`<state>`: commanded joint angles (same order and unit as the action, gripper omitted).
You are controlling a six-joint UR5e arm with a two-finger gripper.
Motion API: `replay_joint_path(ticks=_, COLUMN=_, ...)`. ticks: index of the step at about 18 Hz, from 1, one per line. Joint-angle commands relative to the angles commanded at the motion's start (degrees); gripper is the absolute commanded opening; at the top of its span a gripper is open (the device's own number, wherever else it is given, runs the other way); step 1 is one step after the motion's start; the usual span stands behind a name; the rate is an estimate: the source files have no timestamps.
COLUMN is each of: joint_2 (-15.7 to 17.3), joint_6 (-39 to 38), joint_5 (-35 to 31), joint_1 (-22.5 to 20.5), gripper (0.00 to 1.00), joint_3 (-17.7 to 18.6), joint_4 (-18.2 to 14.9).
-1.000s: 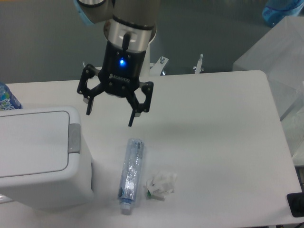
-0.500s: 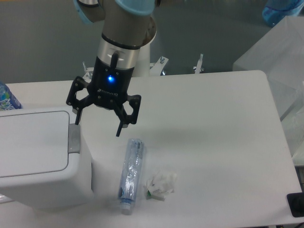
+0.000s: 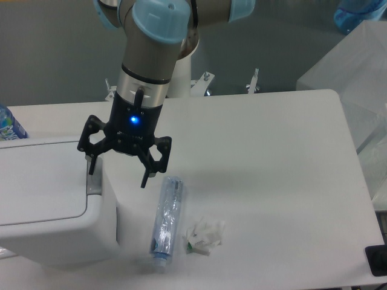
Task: Open the trash can
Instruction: 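Push the gripper finger against the lid edge to tip it open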
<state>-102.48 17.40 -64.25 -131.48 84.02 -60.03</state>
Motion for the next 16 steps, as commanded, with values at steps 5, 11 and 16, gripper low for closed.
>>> replay_joint_path(ticks=5, joint_2=-0.53, joint_6=0.09, joint_5=-0.09, joint_1=0.00, gripper=1.00, joint_3=0.18, joint_4=0.00)
replay_joint_path(ticks=11, joint_2=-0.53, joint_6=0.18, joint_5=-0.09, joint_1=0.00, gripper=1.00, joint_3=0.53, joint_4=0.09)
replay_joint_path(ticks=16, joint_2=-0.70, joint_6=0.26, joint_5=-0.09, joint_1=0.00, gripper=1.00, joint_3=0.70, joint_4=0.18)
